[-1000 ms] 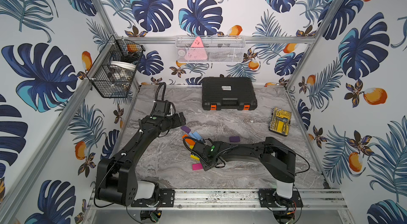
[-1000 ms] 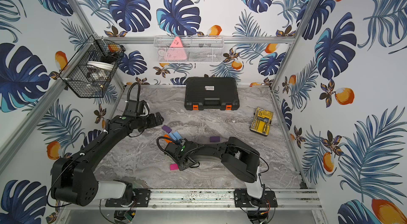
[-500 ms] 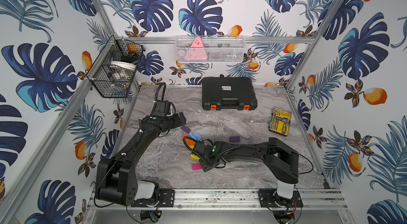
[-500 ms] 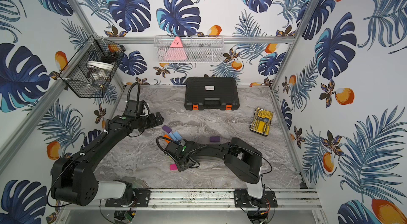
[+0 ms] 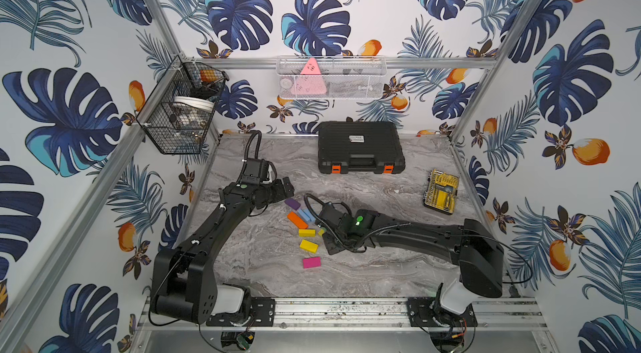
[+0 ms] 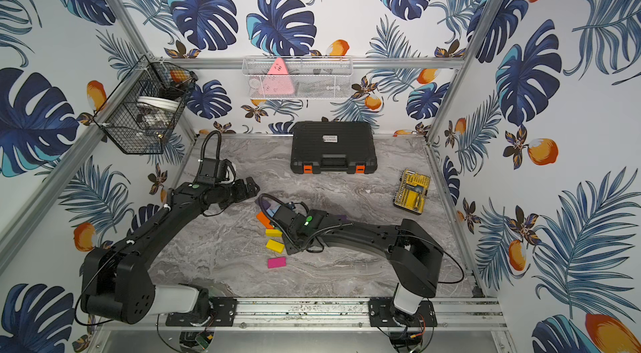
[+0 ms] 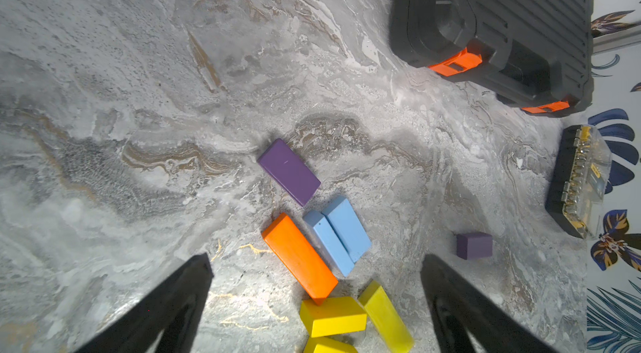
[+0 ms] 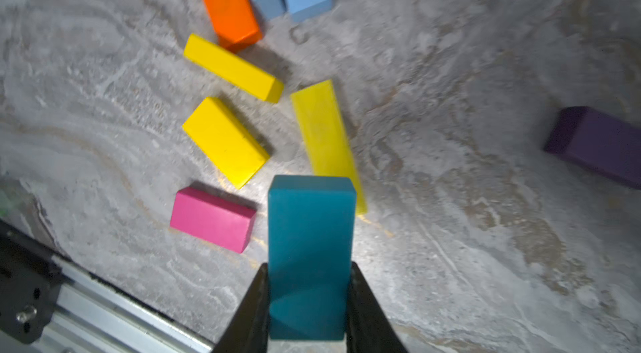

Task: Assemble the letter c with building blocks
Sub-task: Pick up the building block from the center of the board.

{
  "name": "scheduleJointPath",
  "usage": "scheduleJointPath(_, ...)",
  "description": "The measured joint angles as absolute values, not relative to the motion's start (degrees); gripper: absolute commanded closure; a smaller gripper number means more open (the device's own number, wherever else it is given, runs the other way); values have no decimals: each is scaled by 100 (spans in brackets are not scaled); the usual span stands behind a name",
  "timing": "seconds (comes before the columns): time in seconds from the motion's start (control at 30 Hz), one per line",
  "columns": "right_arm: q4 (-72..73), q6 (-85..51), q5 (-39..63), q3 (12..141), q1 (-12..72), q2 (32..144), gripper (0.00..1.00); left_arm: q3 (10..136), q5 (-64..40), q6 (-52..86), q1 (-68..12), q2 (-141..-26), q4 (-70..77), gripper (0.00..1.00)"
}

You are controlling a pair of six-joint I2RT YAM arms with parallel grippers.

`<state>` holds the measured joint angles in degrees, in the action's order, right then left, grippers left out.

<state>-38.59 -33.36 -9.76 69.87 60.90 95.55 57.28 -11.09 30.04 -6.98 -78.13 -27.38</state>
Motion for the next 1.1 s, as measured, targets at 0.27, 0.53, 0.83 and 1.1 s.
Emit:
scheduleJointPath(0.27, -3822, -3341, -956, 6639, 4401, 8949, 81, 5728, -1236, 3015, -902, -7850, -2663, 1)
scheduleJointPath(0.53, -3811, -3579, -993, 6173, 3068, 8766, 82, 5730, -1262, 3022, -1166, -7940, -2613, 1)
scheduleJointPath(0.83, -3697, -4058, -1015, 5588, 2493, 8761, 82, 5798, -1323, 3022, -1245, -7957, -2565, 1)
scheduleJointPath(1.1, -3516, -4270, -991, 5299, 2318, 8927, 82, 5848, -1330, 3017, -1245, -8023, -2561, 1)
